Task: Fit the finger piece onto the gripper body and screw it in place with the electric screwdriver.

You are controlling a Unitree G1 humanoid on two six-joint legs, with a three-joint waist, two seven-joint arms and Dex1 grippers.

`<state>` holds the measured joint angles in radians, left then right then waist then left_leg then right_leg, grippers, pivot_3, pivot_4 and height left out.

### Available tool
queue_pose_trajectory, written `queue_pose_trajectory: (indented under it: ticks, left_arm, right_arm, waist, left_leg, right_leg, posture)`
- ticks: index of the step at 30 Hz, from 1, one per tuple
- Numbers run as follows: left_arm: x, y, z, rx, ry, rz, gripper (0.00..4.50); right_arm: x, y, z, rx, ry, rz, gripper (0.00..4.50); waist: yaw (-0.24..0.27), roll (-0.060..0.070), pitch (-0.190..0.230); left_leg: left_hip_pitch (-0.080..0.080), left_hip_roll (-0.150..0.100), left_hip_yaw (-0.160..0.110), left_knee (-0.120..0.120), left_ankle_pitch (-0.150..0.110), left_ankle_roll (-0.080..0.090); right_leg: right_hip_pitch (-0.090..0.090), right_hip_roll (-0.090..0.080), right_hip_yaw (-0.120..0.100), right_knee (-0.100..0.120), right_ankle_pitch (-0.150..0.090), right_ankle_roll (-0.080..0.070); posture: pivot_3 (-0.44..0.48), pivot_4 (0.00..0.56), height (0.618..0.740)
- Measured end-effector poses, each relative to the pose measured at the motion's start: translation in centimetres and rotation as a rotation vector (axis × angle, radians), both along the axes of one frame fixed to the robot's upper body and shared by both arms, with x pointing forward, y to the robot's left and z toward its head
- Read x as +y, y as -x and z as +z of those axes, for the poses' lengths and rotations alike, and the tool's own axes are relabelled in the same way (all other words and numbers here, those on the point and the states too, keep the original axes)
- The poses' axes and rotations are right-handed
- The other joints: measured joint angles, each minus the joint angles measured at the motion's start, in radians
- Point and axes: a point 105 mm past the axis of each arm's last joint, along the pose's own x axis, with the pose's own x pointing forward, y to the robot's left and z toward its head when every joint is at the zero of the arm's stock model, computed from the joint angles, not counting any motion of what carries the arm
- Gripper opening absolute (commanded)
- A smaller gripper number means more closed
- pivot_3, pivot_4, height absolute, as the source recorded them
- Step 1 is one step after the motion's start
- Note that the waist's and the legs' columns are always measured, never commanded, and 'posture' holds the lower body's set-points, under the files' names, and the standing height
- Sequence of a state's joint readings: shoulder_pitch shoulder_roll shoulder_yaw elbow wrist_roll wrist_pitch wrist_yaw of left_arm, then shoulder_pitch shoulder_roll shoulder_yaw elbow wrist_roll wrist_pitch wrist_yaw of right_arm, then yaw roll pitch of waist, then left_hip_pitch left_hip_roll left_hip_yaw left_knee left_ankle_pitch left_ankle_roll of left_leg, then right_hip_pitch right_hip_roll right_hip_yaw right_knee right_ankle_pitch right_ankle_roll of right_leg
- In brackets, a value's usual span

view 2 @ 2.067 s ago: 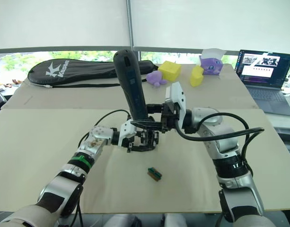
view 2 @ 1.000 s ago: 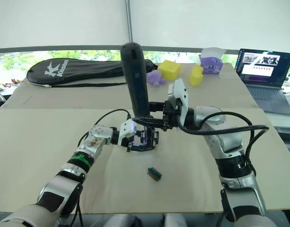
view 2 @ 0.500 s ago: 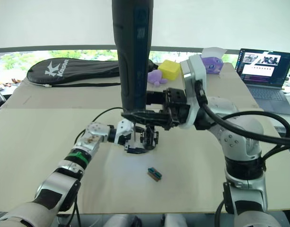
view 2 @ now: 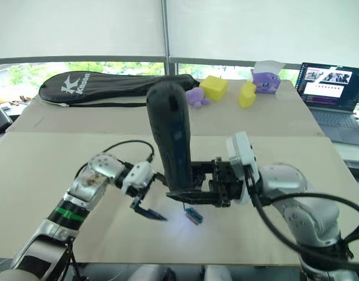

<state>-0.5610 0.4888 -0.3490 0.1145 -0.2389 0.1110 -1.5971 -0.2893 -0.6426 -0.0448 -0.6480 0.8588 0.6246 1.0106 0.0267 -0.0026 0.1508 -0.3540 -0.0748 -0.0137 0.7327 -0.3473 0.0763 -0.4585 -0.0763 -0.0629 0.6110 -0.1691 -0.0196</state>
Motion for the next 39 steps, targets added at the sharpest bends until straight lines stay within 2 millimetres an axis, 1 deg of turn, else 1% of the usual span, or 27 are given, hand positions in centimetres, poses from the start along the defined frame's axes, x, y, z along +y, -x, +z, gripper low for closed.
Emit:
queue_pose_trajectory:
  ticks: [2, 4, 6, 7, 9, 15, 17, 19, 20, 21, 24, 27, 31, 32, 35, 36, 39]
  left_arm:
    - [-0.4, -0.4, -0.1, 0.006, 0.015, 0.027, 4.5]
    - [-0.3, -0.9, 0.1, 0.0, 0.013, 0.044, 4.5]
    - [0.3, -1.5, 0.3, -0.012, -0.003, 0.066, 4.5]
    - [1.0, -1.8, 0.3, -0.016, -0.016, 0.084, 4.5]
    - [1.6, -2.0, 0.2, -0.018, -0.031, 0.102, 4.5]
    - [2.3, -2.1, -0.4, -0.01, -0.035, 0.149, 4.5]
    - [2.5, -2.7, -0.5, -0.023, -0.024, 0.183, 4.5]
    - [2.9, -4.0, -0.8, -0.038, -0.007, 0.256, 4.5]
    - [2.9, -4.1, -0.8, -0.04, -0.004, 0.264, 4.5]
    - [3.0, -4.8, -0.7, -0.048, 0.003, 0.299, 4.5]
    - [3.0, -5.9, 0.2, -0.057, 0.032, 0.346, 4.5]
    - [3.2, -6.4, 0.7, -0.066, 0.051, 0.37, 4.5]
    - [3.1, -6.4, 0.4, -0.002, 0.054, 0.414, 4.5]
    - [3.1, -6.0, 0.1, 0.021, 0.058, 0.424, 4.5]
    - [3.2, -4.6, -1.6, 0.096, 0.052, 0.473, 4.5]
    - [2.9, -4.5, -2.0, 0.109, 0.062, 0.506, 4.5]
    - [1.7, -4.4, -2.3, 0.101, 0.096, 0.568, 4.5]
  right_arm:
    - [-0.1, -0.2, -0.1, -0.013, 0.001, -0.026, 1.92]
    - [-0.1, -0.3, 0.0, -0.025, -0.003, -0.031, 1.92]
    - [-0.1, -0.3, 0.1, -0.032, -0.006, -0.036, 1.92]
    - [0.0, -0.4, 0.2, -0.036, -0.007, -0.04, 1.92]
    - [-0.1, -0.4, 0.3, -0.037, -0.008, -0.044, 1.92]
    - [-0.2, -0.7, 0.3, -0.032, -0.008, -0.049, 1.92]
    - [-0.3, -1.0, 0.2, -0.028, -0.005, -0.058, 1.92]
    - [-0.3, -1.2, 0.3, -0.03, -0.004, -0.059, 1.92]
    - [-0.3, -1.2, 0.3, -0.03, -0.004, -0.058, 1.92]
    - [-0.3, -1.2, 0.3, -0.032, -0.004, -0.055, 1.92]
    - [-0.4, -1.3, 0.3, -0.028, -0.002, -0.052, 1.92]
    - [-0.4, -1.3, 0.3, -0.027, 0.001, -0.052, 1.92]
    - [-0.5, -1.3, 0.2, -0.026, 0.005, -0.053, 1.92]
    - [-0.5, -1.2, 0.1, -0.021, 0.005, -0.055, 1.92]
    - [-0.8, -1.3, -0.2, -0.008, 0.015, -0.07, 1.92]
    - [-0.9, -1.3, -0.3, -0.006, 0.018, -0.074, 1.92]
    - [-1.0, -1.3, -0.4, -0.003, 0.02, -0.079, 1.92]
  waist:
    - [-0.001, 0.0, 0.0]
    - [-0.002, 0.0, 0.0]
    - [-0.004, 0.0, 0.0]
    - [-0.008, 0.0, 0.0]
    - [-0.011, 0.0, 0.0]
    - [-0.007, 0.0, 0.0]
    - [-0.007, 0.0, 0.0]
    - [-0.006, 0.0, 0.0]
    - [-0.006, 0.0, 0.0]
    - [-0.006, 0.0, 0.0]
    - [-0.005, -0.001, 0.0]
    - [-0.007, -0.001, 0.0]
    - [-0.008, -0.001, 0.0]
    - [-0.011, -0.001, 0.0]
    - [-0.014, -0.001, 0.001]
    - [-0.014, -0.001, 0.001]
    - [-0.005, -0.001, 0.001]
  left_leg:
    - [0.0, 0.0, 0.0, 0.0, 0.0, 0.0]
    - [0.0, 0.0, 0.0, 0.0, 0.0, 0.0]
    - [0.001, 0.0, 0.0, -0.001, 0.0, 0.0]
    - [0.001, 0.0, 0.0, -0.001, 0.0, 0.0]
    - [0.001, 0.0, 0.0, -0.001, 0.0, 0.0]
    - [0.0, 0.0, 0.0, -0.001, 0.0, 0.0]
    - [0.001, 0.0, 0.0, -0.001, 0.0, 0.0]
    - [0.001, 0.0, 0.0, -0.001, 0.0, 0.0]
    - [0.001, 0.0, 0.0, -0.001, 0.0, 0.0]
    - [0.001, 0.0, 0.0, -0.001, 0.0, 0.0]
    - [0.0, 0.0, 0.0, -0.001, 0.0, 0.0]
    - [0.0, 0.0, 0.0, -0.001, 0.0, 0.0]
    - [0.0, 0.0, 0.0, -0.001, 0.0, 0.0]
    - [0.001, 0.0, 0.0, -0.001, 0.0, 0.0]
    - [0.0, 0.0, 0.0, -0.001, 0.0, 0.0]
    - [0.001, 0.0, 0.0, -0.001, 0.0, 0.0]
    - [0.001, 0.0, 0.0, 0.0, 0.0, 0.0]
  right_leg:
    - [0.0, 0.0, 0.0, 0.0, 0.0, 0.0]
    - [0.0, 0.001, 0.0, 0.0, 0.0, 0.0]
    - [0.0, 0.001, 0.0, 0.0, 0.0, 0.0]
    - [0.0, 0.001, 0.0, 0.0, 0.0, 0.0]
    - [-0.001, 0.001, 0.0, 0.0, 0.0, 0.0]
    - [0.0, 0.0, 0.0, -0.001, 0.0, 0.0]
    - [0.0, 0.0, 0.0, 0.0, 0.0, 0.0]
    - [0.0, 0.001, -0.001, 0.0, 0.0, 0.0]
    - [0.0, 0.001, -0.001, 0.0, 0.0, 0.0]
    - [0.0, 0.001, -0.001, 0.0, 0.0, 0.0]
    - [0.0, 0.001, -0.001, 0.0, 0.0, 0.0]
    - [0.0, 0.001, -0.001, 0.0, 0.0, 0.0]
    - [0.0, 0.001, -0.001, 0.0, 0.0, 0.0]
    - [0.0, 0.001, -0.001, 0.0, 0.0, 0.0]
    - [-0.001, 0.001, 0.0, 0.0, 0.0, 0.0]
    - [0.0, 0.0, 0.0, 0.0, 0.0, 0.0]
    - [0.0, 0.0, 0.0, 0.0, 0.0, 0.0]
  posture:
    - [0.0, 0.15, 0.74]
    - [0.0, 0.15, 0.74]
    - [0.0, 0.15, 0.74]
    - [0.0, 0.15, 0.74]
    - [0.0, 0.15, 0.74]
    - [0.0, 0.15, 0.74]
    - [0.0, 0.15, 0.74]
    - [0.0, 0.15, 0.74]
    - [0.0, 0.15, 0.74]
    - [0.0, 0.15, 0.74]
    - [0.0, 0.15, 0.74]
    - [0.0, 0.15, 0.74]
    - [0.0, 0.15, 0.74]
    - [0.0, 0.15, 0.74]
    - [0.0, 0.15, 0.74]
    - [0.0, 0.15, 0.74]
    - [0.0, 0.15, 0.74]
